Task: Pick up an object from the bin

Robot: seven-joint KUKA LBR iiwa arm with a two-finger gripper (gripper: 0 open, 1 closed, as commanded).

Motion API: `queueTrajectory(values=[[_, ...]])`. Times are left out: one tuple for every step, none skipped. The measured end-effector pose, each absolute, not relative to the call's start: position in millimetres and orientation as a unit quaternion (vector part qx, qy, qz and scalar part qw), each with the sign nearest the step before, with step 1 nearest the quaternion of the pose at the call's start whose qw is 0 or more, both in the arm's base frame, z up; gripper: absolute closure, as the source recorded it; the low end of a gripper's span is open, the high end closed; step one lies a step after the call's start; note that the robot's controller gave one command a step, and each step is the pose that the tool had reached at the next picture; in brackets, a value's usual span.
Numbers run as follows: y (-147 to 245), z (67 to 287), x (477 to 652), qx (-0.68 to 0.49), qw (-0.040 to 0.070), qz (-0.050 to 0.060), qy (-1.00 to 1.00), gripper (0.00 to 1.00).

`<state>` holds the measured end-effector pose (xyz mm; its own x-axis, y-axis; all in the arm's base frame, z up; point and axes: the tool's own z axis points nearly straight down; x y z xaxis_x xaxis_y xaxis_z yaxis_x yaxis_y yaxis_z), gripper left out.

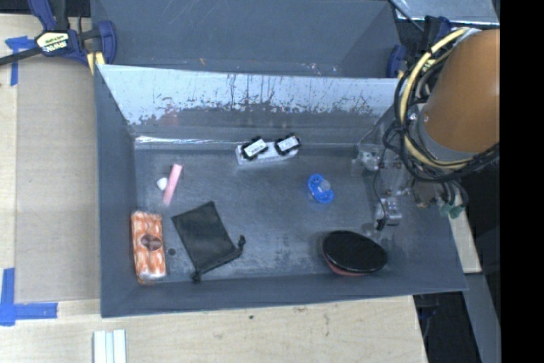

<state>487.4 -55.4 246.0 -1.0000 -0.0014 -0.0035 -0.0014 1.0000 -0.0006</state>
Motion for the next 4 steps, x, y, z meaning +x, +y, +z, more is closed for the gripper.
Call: queueTrajectory(values=[[-55.4,246.0,487.4,-0.001,0.002,0.0,1.0,0.0],[-28.1,174.5,488.6,-0.058,0.004,-0.001,0.998,0.0],[1.3,122.6,490.6,-0.04,0.001,0.001,0.999,0.0],[-46.4,132.2,493.3,-0.103,0.006,-0.001,0.995,0.0]])
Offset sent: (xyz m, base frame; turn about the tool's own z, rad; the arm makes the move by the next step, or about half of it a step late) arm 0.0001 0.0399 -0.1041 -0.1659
